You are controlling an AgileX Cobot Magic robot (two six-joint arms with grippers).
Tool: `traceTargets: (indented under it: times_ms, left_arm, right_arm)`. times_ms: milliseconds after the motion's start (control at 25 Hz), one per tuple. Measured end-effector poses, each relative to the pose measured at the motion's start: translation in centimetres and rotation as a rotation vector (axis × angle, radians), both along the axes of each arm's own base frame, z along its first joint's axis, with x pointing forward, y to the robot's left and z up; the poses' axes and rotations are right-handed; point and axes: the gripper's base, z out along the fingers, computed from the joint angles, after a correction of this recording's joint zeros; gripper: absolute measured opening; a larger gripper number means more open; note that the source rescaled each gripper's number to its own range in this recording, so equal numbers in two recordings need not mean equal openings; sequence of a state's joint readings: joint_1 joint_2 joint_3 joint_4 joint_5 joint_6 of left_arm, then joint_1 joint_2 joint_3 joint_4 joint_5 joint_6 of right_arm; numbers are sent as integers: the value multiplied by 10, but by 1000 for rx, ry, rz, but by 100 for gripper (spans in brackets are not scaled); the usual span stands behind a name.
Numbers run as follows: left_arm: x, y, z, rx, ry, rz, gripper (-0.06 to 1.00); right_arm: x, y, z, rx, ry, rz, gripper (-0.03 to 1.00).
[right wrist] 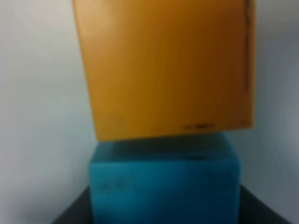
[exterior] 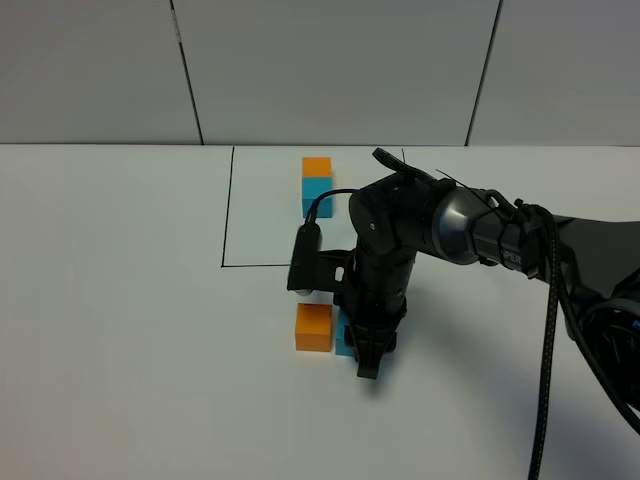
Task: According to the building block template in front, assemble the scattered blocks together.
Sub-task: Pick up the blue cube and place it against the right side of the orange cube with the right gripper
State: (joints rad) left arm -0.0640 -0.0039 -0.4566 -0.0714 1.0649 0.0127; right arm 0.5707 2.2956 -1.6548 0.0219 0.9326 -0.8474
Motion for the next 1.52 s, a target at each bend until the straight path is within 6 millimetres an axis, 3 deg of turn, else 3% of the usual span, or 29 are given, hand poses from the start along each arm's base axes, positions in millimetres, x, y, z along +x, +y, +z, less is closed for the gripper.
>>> traceTargets:
  times_ms: [1520]
  left_arm:
    - [0, 0, 0, 0, 0, 0, 84]
  right_arm:
    - [3, 4, -4, -34, 10, 23, 44]
